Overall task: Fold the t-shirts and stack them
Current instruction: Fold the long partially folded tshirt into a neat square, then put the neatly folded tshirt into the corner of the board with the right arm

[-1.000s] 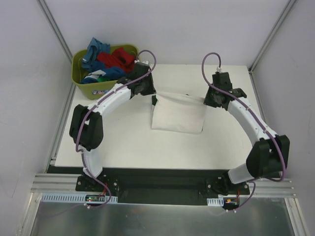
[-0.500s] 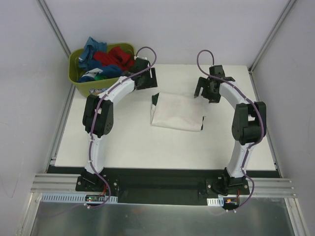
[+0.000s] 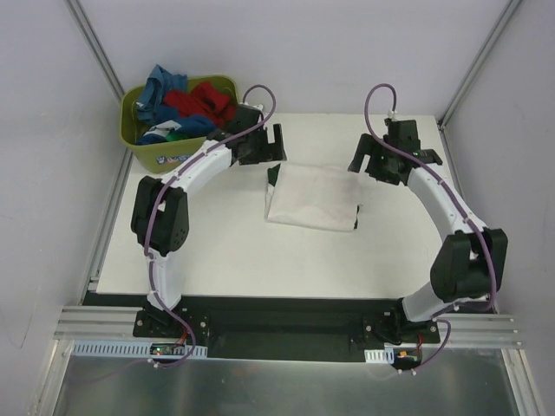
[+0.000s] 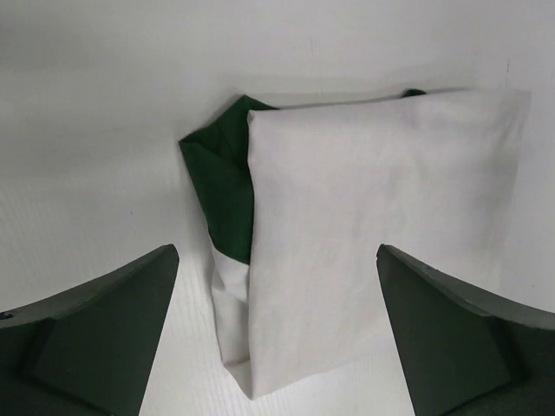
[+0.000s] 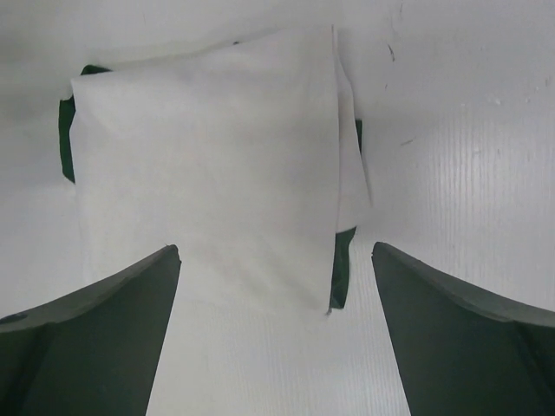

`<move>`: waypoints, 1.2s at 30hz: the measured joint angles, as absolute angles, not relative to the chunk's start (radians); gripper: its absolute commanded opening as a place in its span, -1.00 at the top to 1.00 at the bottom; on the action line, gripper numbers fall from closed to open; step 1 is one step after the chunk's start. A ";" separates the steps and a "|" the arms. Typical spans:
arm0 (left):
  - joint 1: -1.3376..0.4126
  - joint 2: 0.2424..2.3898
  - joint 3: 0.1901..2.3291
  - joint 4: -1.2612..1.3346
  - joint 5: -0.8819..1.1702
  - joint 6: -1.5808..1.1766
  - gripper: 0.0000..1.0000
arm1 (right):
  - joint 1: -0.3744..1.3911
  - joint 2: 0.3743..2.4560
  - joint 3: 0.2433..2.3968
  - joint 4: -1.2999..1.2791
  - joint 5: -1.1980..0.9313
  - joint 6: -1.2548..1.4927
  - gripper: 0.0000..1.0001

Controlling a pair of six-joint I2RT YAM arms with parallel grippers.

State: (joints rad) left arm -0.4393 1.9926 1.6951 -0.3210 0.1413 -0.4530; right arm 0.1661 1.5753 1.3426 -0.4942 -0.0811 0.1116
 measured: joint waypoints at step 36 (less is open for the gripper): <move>-0.522 1.472 1.059 -0.312 0.029 -0.553 -0.99 | 0.241 1.927 1.316 -0.517 -0.033 0.259 0.95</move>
